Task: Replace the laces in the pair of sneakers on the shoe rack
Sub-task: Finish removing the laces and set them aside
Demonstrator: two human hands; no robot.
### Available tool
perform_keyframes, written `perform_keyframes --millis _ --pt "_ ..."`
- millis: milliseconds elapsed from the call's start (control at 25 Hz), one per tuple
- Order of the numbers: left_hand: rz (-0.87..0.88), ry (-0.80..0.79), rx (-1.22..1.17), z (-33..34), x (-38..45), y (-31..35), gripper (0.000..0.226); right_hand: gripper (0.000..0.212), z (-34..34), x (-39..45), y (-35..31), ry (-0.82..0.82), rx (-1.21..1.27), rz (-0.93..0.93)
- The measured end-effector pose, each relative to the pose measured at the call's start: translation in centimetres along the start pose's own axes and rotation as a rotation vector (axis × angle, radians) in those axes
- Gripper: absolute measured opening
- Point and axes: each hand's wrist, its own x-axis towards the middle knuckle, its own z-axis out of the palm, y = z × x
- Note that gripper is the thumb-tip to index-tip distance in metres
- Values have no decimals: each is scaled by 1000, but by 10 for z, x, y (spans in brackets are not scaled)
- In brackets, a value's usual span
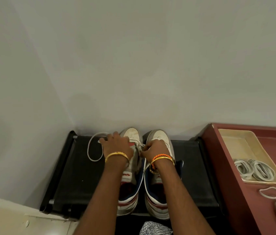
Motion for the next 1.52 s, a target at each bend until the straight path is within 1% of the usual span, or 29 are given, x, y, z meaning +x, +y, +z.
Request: perform_keyframes --millis 40,80,200,280,360,400,480,560,640,680,760,800,840,880,920,960,1000,1040,1080,1120,1200,1240,1280,1320,1400,1480,1520 --pt "30 -34 136 7 -1 8 39 19 1 1 -1 12 -17 -15" --pt "34 -31 178 10 -3 14 38 19 2 2 -1 14 -20 -25" --pt "-5 35 151 15 -3 15 35 16 2 1 1 -5 11 -26" --pt "0 41 157 14 -2 12 34 16 1 -1 1 -6 40 -15" --pt "10 58 59 12 -2 10 29 16 -2 -2 1 -5 61 -3" --pt "2 93 -55 11 -2 8 25 16 -3 -2 1 -10 66 -1" --pt "-41 195 -371 7 0 3 12 14 -5 -3 1 -15 78 7" --pt "-94 283 -580 1 0 -2 2 12 -3 -3 2 -13 80 20" --pt "-136 384 -760 -3 -1 -3 10 13 -1 -3 2 -4 77 50" --pt "-148 457 -900 -6 0 -5 11 14 -1 -3 1 3 74 68" --pt "-178 601 -1323 -18 0 -13 13 17 0 -4 1 14 75 95" --pt "-205 654 -1560 -27 -1 -20 17 19 0 -4 1 12 75 102" --pt "-240 716 -1743 -36 -2 -27 21 21 -1 -4 0 6 76 105" --pt "-285 774 -1860 -42 -2 -34 24 22 -1 -5 0 3 75 107" --pt "-339 821 -1917 -48 -4 -38 25 22 -1 -5 0 4 72 109" --pt "-384 840 -1910 -51 -5 -41 26 22 -1 -5 -1 4 70 109" --pt "-402 818 -1831 -53 -6 -41 24 22 -1 -5 -1 2 73 107" --pt "-391 758 -1671 -50 -6 -38 18 24 -1 -6 -2 -3 76 105" --pt "-342 644 -1438 -46 -7 -32 9 26 -1 -6 -3 -9 88 104" --pt "-257 487 -1141 -38 -8 -25 7 29 -1 -7 -4 -13 97 105" --pt "-36 140 -455 -15 -7 -9 29 30 -2 -7 -4 -14 93 99" --pt "38 -4 -193 -5 -9 0 38 26 -2 -7 -3 -16 94 93" --pt "63 -81 -22 2 -11 7 42 22 -2 -6 -2 -19 97 89" --pt "58 -98 51 6 -11 13 41 22 -2 -6 -2 -19 106 92" --pt "2 -44 38 10 -6 15 36 22 -1 -5 0 -24 120 93" --pt "-37 13 -40 8 -5 11 28 23 1 -3 0 -36 119 98" --pt "-56 48 -157 5 -6 9 24 24 1 -2 1 -35 116 99"
